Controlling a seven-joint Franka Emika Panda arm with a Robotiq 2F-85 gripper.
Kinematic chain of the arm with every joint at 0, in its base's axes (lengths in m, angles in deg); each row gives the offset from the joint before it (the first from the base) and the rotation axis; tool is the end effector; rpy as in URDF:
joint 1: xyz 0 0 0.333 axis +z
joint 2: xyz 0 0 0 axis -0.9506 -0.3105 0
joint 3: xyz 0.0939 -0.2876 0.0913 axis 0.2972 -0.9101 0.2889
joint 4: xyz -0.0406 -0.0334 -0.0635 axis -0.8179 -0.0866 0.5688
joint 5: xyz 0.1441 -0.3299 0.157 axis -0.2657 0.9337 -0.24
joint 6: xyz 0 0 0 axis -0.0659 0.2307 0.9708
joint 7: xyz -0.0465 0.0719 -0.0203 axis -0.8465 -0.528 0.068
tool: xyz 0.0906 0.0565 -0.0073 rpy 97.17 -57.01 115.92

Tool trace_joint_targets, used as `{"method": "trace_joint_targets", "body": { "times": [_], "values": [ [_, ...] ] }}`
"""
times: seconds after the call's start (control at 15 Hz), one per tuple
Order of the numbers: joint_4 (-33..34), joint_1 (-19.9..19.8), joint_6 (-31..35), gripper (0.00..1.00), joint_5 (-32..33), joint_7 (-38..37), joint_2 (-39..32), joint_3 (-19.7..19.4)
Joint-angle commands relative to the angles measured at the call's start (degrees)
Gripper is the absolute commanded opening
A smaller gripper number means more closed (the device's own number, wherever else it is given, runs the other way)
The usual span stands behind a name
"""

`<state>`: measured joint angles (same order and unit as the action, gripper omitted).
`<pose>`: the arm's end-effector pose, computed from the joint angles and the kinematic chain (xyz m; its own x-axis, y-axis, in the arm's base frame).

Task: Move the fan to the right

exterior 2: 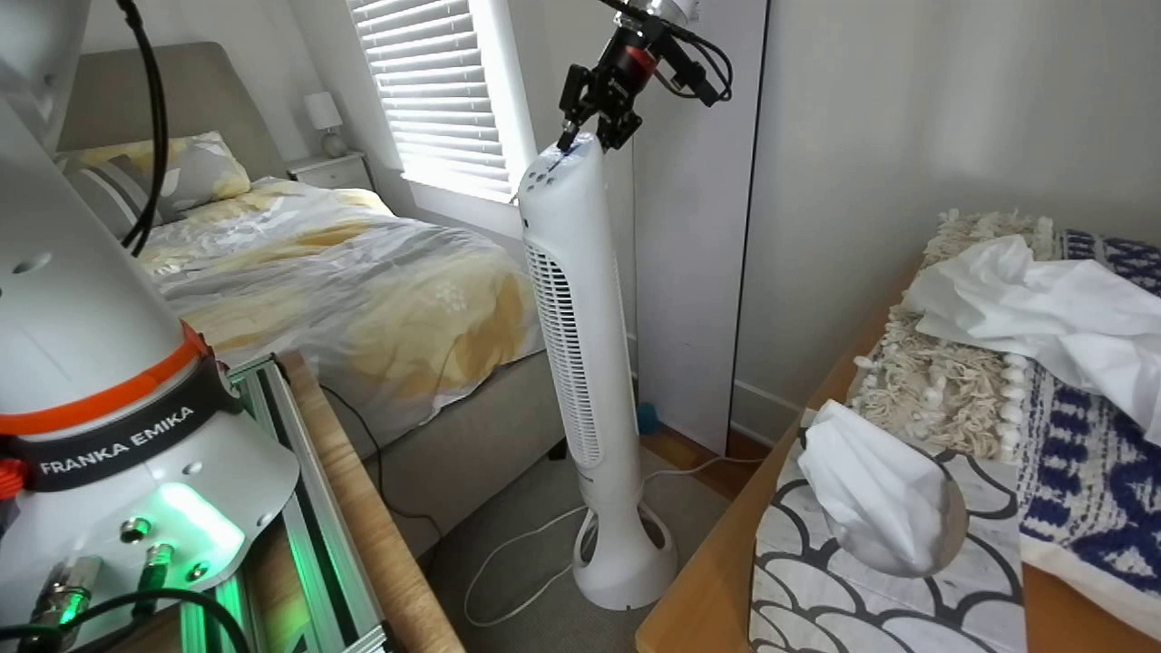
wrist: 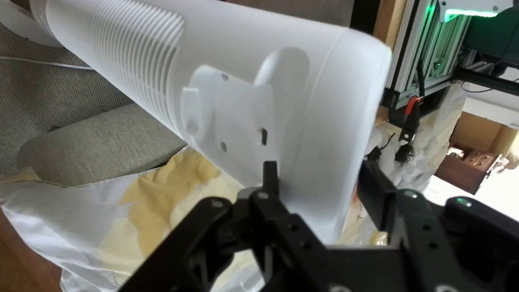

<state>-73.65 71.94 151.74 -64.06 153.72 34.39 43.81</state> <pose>0.6427 0.0890 0.3005 0.0703 0.9845 0.1607 0.7787 0.0465 -0.6256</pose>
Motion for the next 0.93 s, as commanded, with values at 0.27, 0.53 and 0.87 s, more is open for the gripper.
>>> {"method": "trace_joint_targets", "body": {
  "times": [0.27, 0.53, 0.87],
  "values": [
    [5.56, -0.33, -8.85, 0.25, -0.04, -2.92, -1.48, 0.79],
    [7.02, -0.03, -12.55, 0.23, -0.39, -4.82, -1.88, 1.25],
    [9.42, -0.66, -16.86, 0.21, -2.73, -6.28, -3.09, 2.13]
  ]
}}
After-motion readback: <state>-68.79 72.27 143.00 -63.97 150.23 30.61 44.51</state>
